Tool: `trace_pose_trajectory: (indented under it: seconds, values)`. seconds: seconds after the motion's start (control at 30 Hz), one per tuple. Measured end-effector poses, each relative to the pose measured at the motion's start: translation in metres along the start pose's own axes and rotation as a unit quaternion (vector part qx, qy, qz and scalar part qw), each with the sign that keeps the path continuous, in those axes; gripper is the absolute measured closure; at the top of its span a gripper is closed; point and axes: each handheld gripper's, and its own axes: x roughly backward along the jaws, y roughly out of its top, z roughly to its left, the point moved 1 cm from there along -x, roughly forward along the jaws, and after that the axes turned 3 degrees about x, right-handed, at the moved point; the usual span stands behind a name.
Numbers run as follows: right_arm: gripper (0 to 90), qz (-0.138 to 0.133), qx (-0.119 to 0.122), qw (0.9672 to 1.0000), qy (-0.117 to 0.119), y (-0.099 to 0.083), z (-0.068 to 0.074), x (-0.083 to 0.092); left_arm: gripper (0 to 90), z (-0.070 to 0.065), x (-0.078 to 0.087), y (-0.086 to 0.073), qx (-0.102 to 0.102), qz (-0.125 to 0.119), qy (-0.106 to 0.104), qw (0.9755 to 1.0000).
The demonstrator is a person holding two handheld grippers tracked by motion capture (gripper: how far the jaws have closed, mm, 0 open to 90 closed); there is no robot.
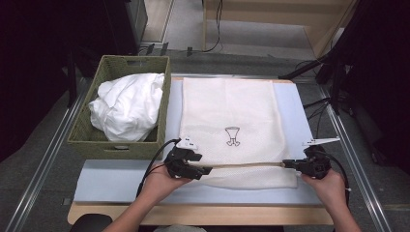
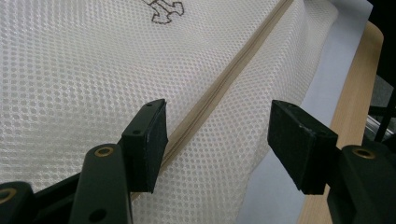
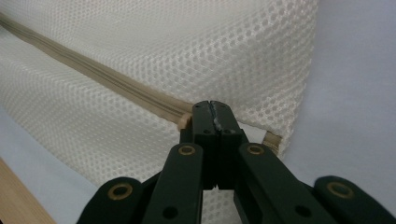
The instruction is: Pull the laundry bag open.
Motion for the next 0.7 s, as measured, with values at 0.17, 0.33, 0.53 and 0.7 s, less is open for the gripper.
trace_pose_trajectory:
  seconds: [0.17, 0.33, 0.53, 0.7]
  values:
    - [87.3, -0.018, -0.001, 0.9998, 0.004, 0.002, 0.003, 0.004, 38.4, 0.0, 0.0, 0.0, 0.0, -0.002, 0.0, 1.0]
    - [85.2, -0.027, -0.014, 0.9995, -0.008, 0.001, -0.002, 0.01, 38.3, 0.001, 0.001, 0.0, 0.002, -0.003, 0.001, 1.0]
    - [75.8, -0.024, -0.013, 0.9986, -0.047, -0.002, -0.006, 0.014, 38.2, 0.001, 0.001, 0.0, 0.002, -0.004, 0.002, 1.0]
    - [70.0, -0.017, -0.014, 0.9979, -0.061, -0.005, -0.011, 0.013, 38.1, 0.001, 0.001, 0.0, 0.002, -0.004, 0.002, 1.0]
